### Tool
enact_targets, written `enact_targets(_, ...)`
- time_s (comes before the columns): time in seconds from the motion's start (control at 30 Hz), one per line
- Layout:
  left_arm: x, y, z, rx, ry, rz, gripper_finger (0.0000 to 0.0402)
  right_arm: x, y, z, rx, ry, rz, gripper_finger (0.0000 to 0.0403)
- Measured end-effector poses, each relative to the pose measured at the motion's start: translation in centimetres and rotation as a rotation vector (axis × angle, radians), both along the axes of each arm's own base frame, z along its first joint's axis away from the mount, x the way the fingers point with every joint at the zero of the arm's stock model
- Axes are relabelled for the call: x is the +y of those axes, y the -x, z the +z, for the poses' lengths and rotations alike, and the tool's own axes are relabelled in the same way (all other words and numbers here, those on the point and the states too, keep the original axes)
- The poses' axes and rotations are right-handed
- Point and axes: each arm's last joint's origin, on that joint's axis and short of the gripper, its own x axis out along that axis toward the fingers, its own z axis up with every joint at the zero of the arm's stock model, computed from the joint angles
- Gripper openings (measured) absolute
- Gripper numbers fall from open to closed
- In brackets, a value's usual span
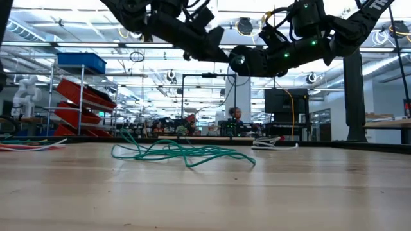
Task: Coil cords
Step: Coil the green wire onto the spool
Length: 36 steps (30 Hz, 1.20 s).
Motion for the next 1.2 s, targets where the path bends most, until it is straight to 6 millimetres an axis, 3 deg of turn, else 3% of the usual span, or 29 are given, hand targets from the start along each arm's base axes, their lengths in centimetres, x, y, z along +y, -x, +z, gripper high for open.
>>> enact_targets(0.2,-0.8,0.0,0.1,0.029,-0.027,0.005,0.0000,0.0,0.0,0.0,0.000,-0.003,0.002,0.0000)
enact_targets(0.87,-0.7,0.3,-0.2,0.099,-0.078,0.094,0.0000,0.1,-0.1,-0.2,0.007,-0.025,0.046,0.0000)
enact_targets(1.2,-0.7,0.0,0.8,0.065,-0.094,0.101,0.0000,-0.2,0.1,-0.5,0.037,-0.037,0.032,0.0000)
